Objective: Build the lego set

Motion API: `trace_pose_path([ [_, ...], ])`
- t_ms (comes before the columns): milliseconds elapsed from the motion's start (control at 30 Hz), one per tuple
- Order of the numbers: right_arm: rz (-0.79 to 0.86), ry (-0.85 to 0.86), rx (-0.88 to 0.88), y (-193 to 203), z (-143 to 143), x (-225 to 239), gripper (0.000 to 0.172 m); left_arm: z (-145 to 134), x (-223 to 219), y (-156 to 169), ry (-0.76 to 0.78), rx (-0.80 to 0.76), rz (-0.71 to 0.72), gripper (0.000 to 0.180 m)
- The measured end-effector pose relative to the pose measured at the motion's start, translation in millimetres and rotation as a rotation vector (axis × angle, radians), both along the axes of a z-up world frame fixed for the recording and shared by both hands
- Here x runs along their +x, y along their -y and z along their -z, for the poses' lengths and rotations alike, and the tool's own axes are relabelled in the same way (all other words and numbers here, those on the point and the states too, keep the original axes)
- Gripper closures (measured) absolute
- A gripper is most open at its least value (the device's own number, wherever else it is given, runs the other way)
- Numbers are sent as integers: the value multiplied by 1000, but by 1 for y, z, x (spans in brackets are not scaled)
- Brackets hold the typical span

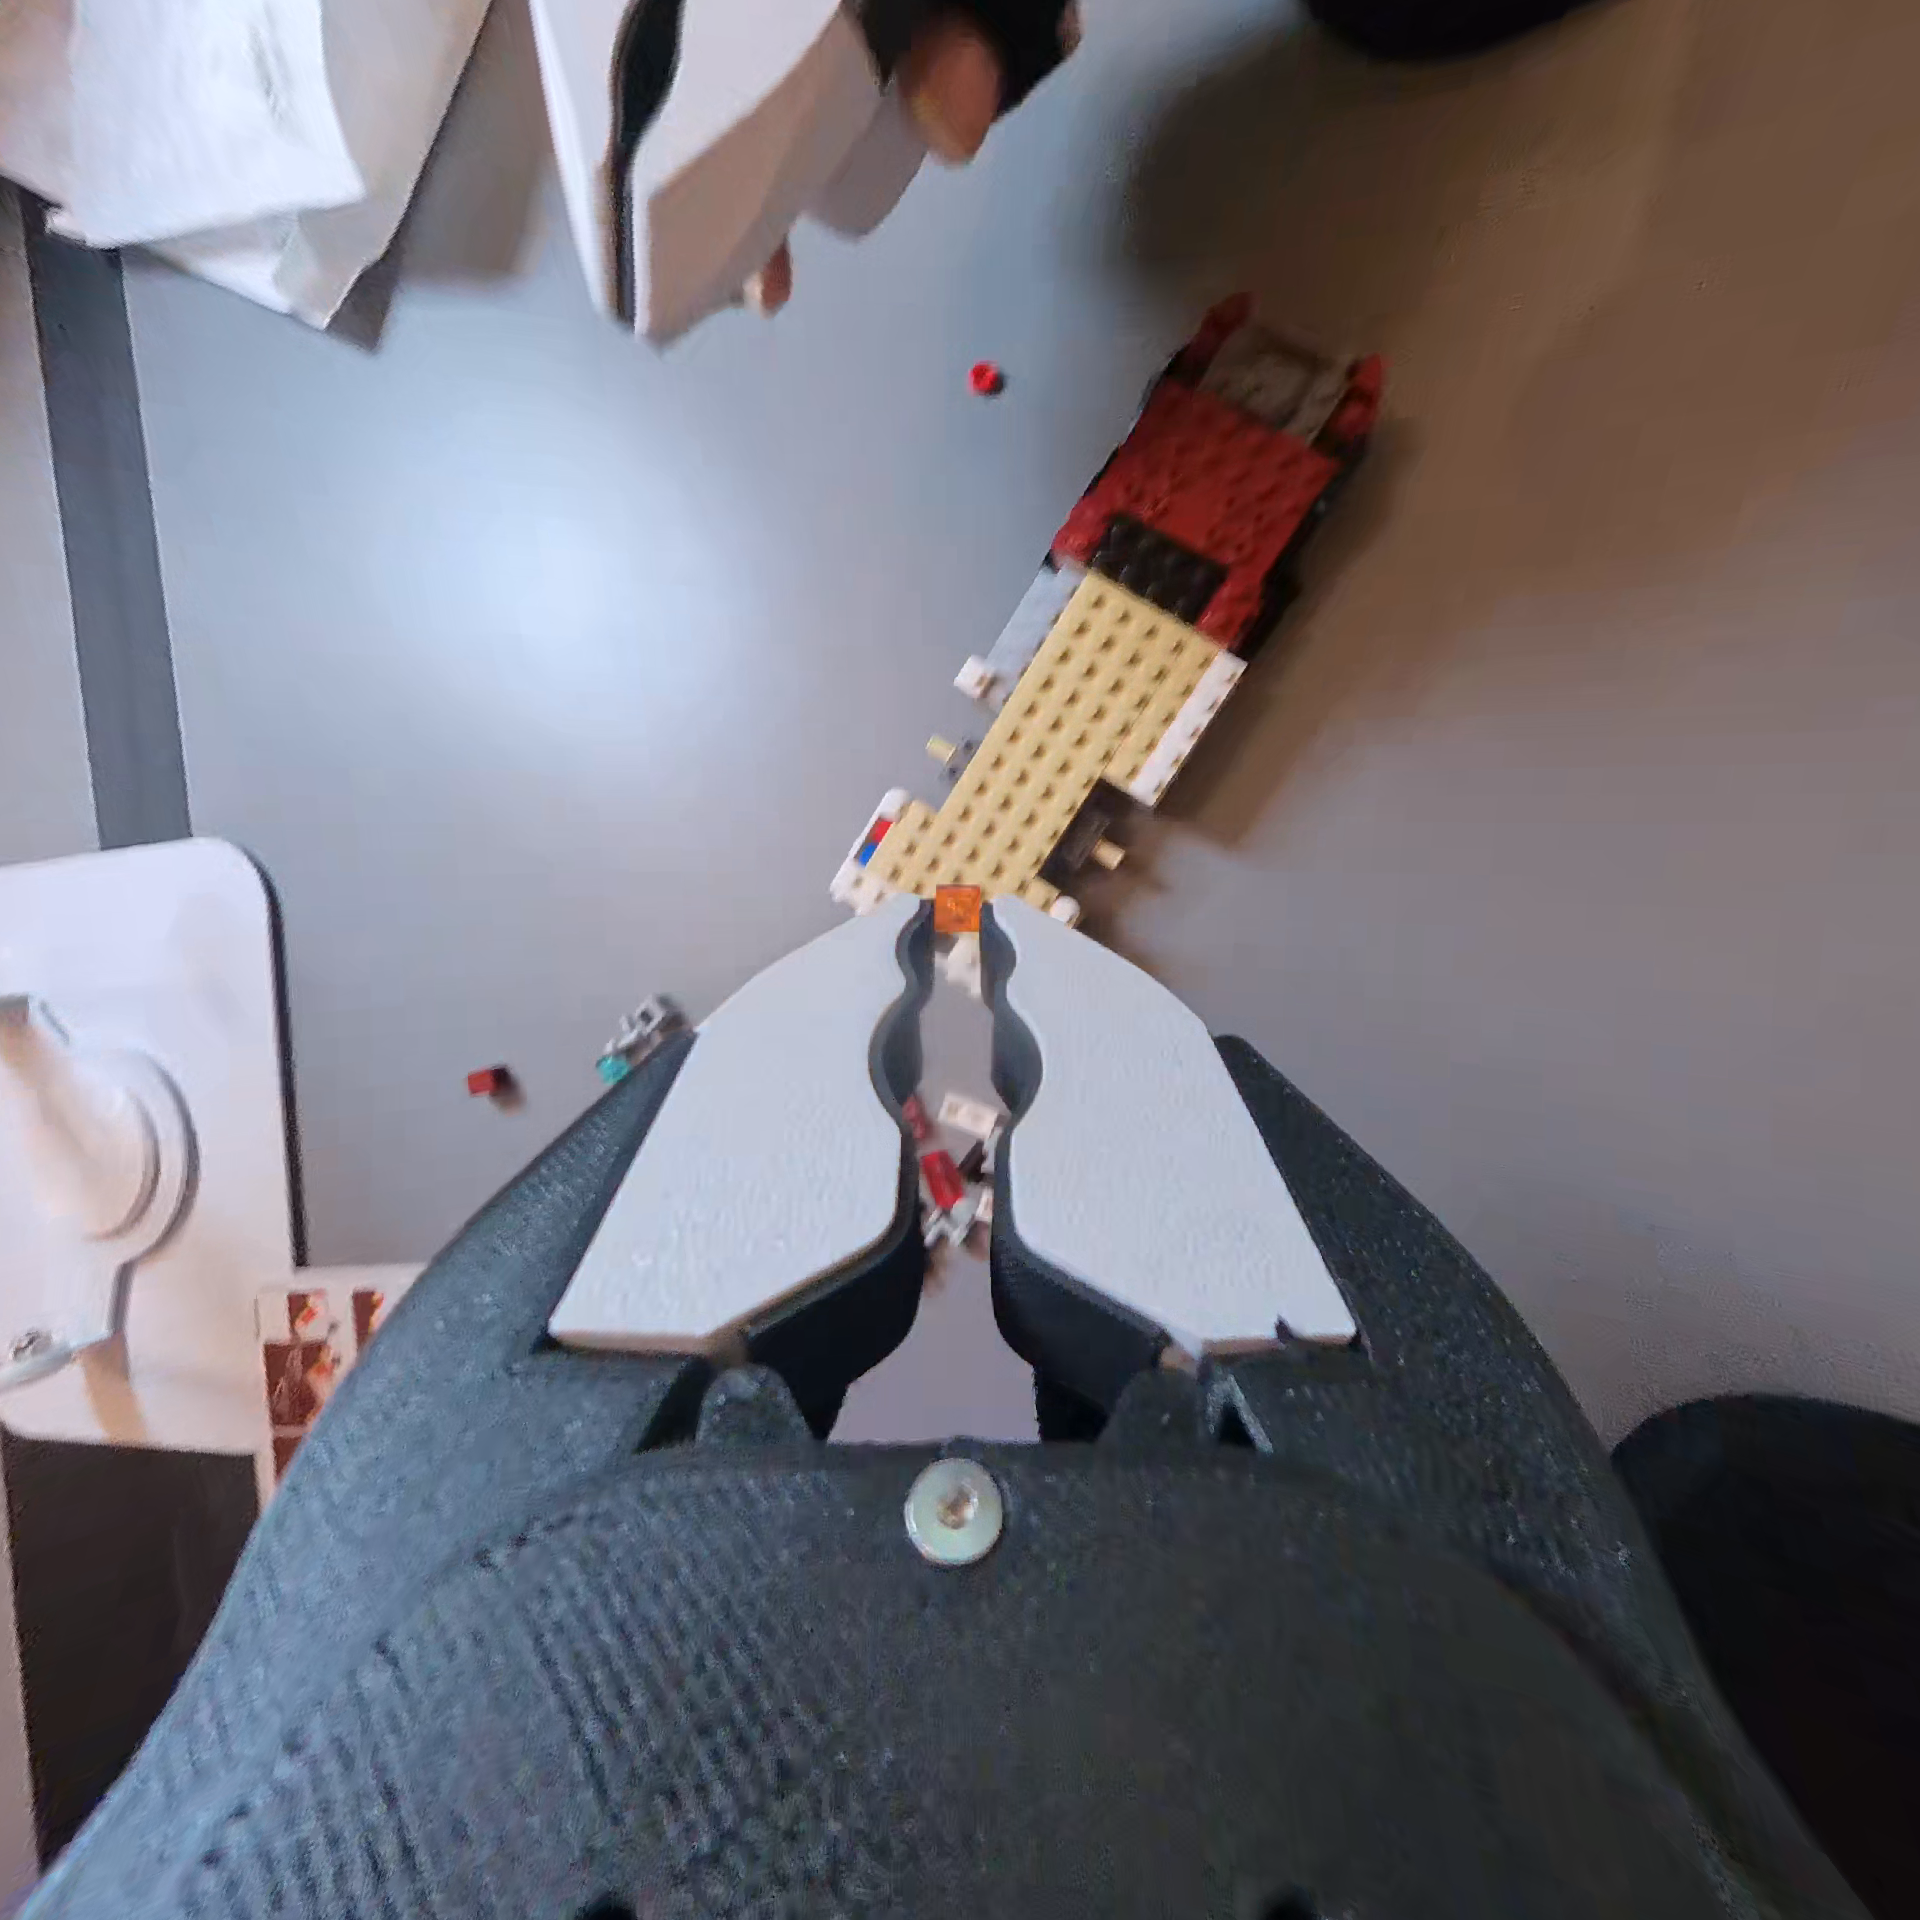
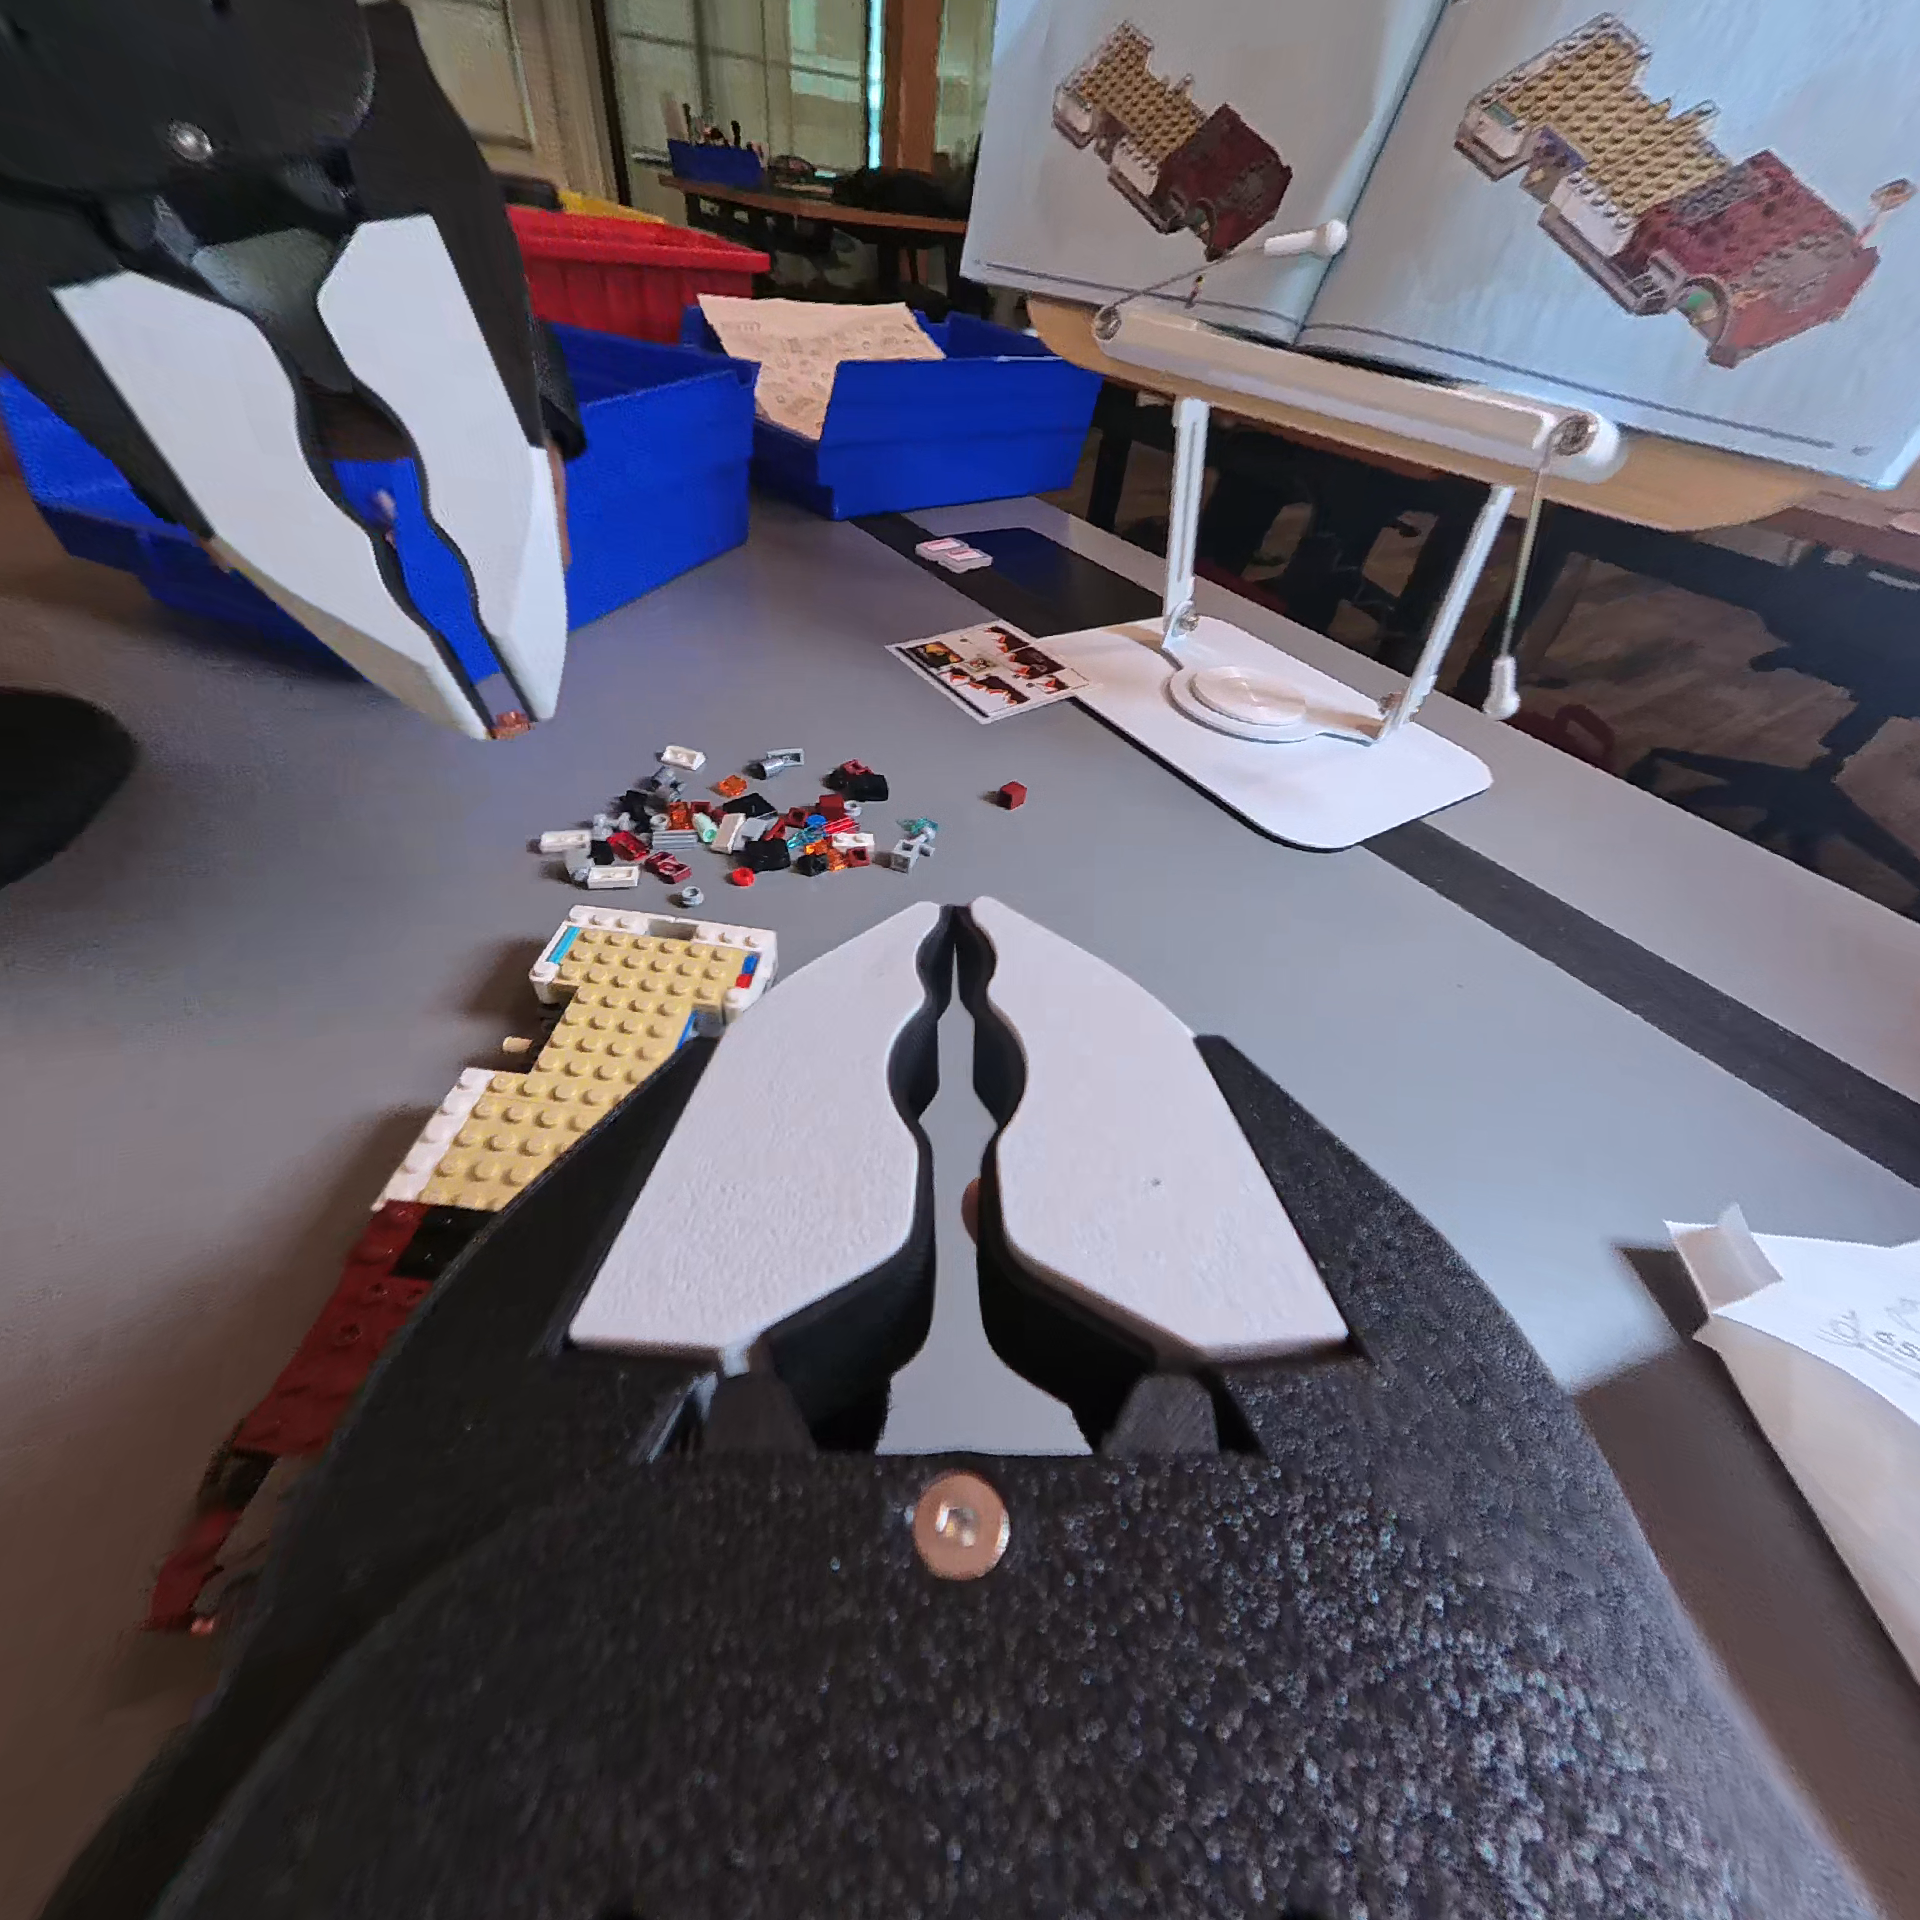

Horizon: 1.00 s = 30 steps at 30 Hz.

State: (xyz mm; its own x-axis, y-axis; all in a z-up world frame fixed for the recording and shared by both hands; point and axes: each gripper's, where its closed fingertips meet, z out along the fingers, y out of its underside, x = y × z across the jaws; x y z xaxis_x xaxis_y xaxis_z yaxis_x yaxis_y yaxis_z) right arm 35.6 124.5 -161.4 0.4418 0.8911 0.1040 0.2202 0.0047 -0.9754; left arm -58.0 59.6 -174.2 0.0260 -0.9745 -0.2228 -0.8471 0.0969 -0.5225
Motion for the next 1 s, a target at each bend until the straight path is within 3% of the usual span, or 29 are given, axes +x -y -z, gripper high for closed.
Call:
trace_pose_path([
  [67,-81,89,-44,12,10,-4,170,1,19,15,55,-19,33,173],
  [167,-181,186,-124,36,21,-4,152,2,41,27,133,-26,50,173],
  [300,-218,258,-188,68,26,15,139,10,56,39,192,-64,61,173],
  [533,-181,474,-296,121,69,43,114,30,66,53,157,-105,112,173],
  [733,-109,575,-282,125,89,36,112,39,94,72,135,-88,229,173],
  [1000,-59,573,-289,121,91,37,119,55,120,82,87,-17,353,173],
])
